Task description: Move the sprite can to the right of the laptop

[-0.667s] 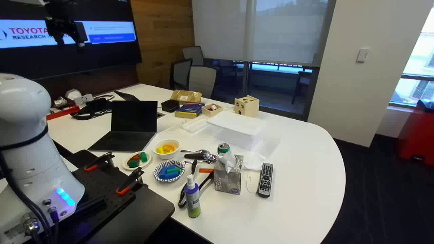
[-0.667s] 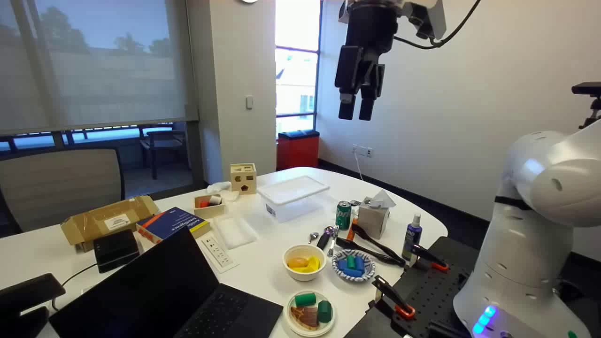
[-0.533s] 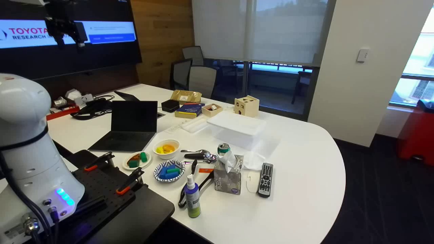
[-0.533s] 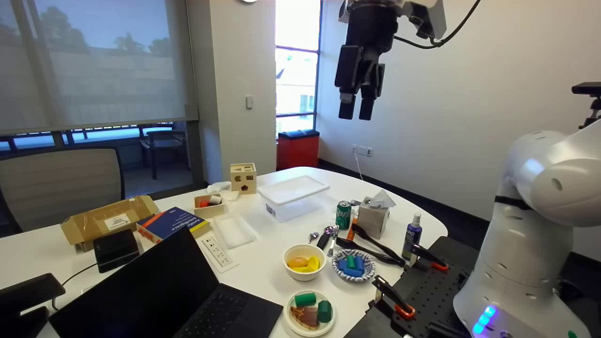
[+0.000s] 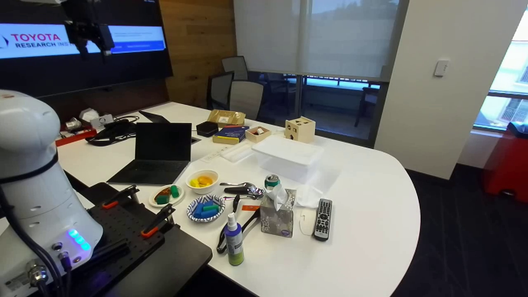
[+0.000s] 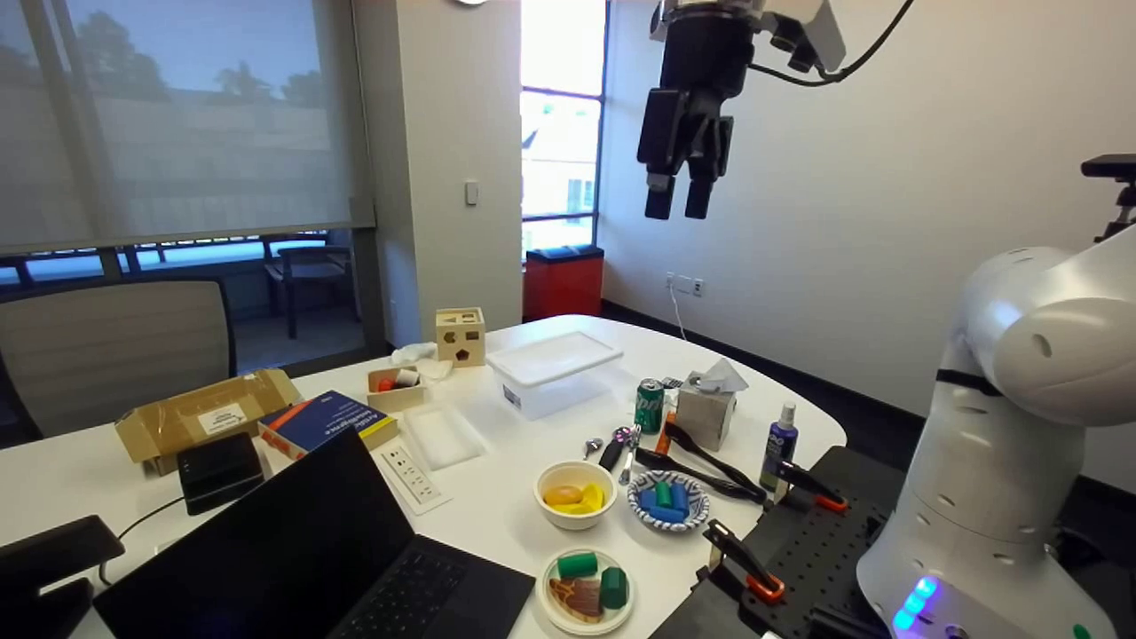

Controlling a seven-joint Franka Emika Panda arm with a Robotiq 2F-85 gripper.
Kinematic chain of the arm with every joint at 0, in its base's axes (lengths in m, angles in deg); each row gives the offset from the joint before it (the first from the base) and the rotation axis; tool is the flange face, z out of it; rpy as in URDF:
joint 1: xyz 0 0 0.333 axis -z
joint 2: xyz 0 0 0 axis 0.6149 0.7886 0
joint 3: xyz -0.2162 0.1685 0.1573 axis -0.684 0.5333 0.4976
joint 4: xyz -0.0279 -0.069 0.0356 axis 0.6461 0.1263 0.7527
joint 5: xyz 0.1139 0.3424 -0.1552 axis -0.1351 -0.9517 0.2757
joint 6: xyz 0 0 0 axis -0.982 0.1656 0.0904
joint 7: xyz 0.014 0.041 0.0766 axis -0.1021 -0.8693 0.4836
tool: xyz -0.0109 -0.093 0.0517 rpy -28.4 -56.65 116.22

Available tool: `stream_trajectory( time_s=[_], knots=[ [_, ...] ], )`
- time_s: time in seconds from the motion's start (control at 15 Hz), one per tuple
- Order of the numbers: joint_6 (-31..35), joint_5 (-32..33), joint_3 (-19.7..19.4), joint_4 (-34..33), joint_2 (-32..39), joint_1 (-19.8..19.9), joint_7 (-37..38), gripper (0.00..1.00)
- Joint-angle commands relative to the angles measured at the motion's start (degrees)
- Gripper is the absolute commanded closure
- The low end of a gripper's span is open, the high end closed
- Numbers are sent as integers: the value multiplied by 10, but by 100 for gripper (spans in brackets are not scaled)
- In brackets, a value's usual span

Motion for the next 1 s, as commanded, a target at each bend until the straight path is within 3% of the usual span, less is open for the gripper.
stream_trajectory(
  time_s=[0.0, 0.2, 0.4, 0.47, 0.6, 0.8, 0.93],
  knots=[
    [-3, 94, -52, 4, -24, 82, -19, 0],
    [50, 180, -114, -6, 10, 149, -41, 0],
    [117, 207, -172, -17, 60, 189, -54, 0],
    [91, 195, -155, -1, 22, 178, -52, 0],
    [114, 198, -175, -4, 47, 193, -61, 0],
    [124, 198, -171, -7, 66, 194, -51, 0],
    [161, 191, -185, -18, 131, 201, -33, 0]
  ],
)
